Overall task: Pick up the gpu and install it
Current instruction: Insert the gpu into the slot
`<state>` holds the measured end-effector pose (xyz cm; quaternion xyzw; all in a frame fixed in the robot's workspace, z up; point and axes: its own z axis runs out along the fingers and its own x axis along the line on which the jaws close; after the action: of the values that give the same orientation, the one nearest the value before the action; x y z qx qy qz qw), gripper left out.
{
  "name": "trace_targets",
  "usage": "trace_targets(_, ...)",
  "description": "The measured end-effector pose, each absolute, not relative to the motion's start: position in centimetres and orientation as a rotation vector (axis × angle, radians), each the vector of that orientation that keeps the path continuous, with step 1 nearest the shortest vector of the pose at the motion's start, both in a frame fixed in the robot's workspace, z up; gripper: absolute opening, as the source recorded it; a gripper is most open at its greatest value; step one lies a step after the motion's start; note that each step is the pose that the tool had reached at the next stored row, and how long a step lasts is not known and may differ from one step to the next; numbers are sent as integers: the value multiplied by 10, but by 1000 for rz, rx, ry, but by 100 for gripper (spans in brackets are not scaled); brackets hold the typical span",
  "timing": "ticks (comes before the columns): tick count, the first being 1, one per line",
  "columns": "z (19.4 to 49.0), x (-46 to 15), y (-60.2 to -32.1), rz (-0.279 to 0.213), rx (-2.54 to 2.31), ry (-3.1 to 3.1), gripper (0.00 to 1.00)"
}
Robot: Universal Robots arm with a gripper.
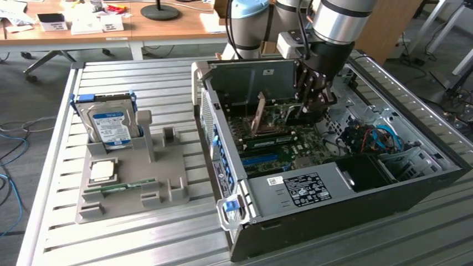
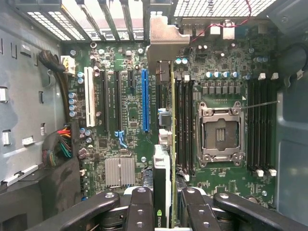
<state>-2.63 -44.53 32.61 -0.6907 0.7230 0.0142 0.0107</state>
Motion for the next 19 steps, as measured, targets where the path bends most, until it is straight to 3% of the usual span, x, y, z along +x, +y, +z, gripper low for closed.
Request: trace_targets(19, 324, -26, -445, 44, -2155, 2256, 27)
